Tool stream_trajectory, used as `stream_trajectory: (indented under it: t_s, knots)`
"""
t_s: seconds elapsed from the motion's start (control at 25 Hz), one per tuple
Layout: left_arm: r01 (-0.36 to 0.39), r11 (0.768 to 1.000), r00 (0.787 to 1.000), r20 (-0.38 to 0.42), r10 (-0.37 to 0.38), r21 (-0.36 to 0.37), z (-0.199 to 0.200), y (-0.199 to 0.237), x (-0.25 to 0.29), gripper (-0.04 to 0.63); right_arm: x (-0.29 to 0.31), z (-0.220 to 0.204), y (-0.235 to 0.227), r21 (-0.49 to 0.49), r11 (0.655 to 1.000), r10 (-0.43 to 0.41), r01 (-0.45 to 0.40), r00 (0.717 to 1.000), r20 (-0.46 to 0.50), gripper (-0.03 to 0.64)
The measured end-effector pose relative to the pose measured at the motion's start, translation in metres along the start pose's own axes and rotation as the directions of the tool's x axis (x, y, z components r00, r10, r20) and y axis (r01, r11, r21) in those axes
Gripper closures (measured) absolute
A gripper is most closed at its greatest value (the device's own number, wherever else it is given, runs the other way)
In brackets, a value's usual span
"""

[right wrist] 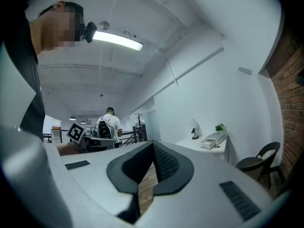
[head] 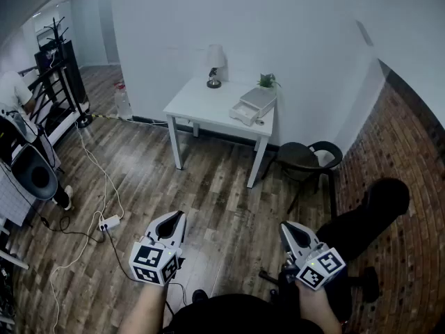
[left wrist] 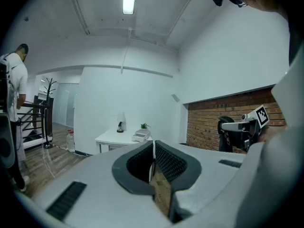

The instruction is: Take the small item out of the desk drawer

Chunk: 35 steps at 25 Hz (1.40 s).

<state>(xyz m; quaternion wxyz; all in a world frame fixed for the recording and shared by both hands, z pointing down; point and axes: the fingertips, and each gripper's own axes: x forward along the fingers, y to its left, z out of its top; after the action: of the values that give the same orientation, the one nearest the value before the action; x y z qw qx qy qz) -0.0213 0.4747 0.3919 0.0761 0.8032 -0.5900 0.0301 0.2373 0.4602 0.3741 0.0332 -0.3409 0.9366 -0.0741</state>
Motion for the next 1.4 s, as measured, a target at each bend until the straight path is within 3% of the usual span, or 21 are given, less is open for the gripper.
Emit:
stream_trajectory:
  t_s: [0.48,0.72,1.0,1.4]
  knots:
    - [-0.003,1.000,1.000,-0.021,0.002,-0.023,-0.014,0.031,-0.022,0.574,0.032,-0.014,0.033,0.005,1.000,0.023,-0.023,0.999,-0.044,0.620]
    - [-0.005,0.998,0.999,-0.033,0.003,-0.067,-0.020,0.058,-0.034,0.574,0.055,-0.024,0.050,0.065,0.998,0.027,-0.024,0.998,-0.056,0.620]
    - [0.020,0.999,1.000,-0.013,-0.021,-0.041,-0.014,0.082,-0.040,0.574,0.081,-0.048,0.075,0.088,0.996,0.026,-0.020,0.997,-0.069,0.620]
    - [-0.027,0.997,0.998,-0.066,0.022,-0.077,-0.032,0.128,-0.005,0.574,0.138,-0.061,0.039,0.120,0.992,0.044,-0.032,0.994,-0.098,0.620]
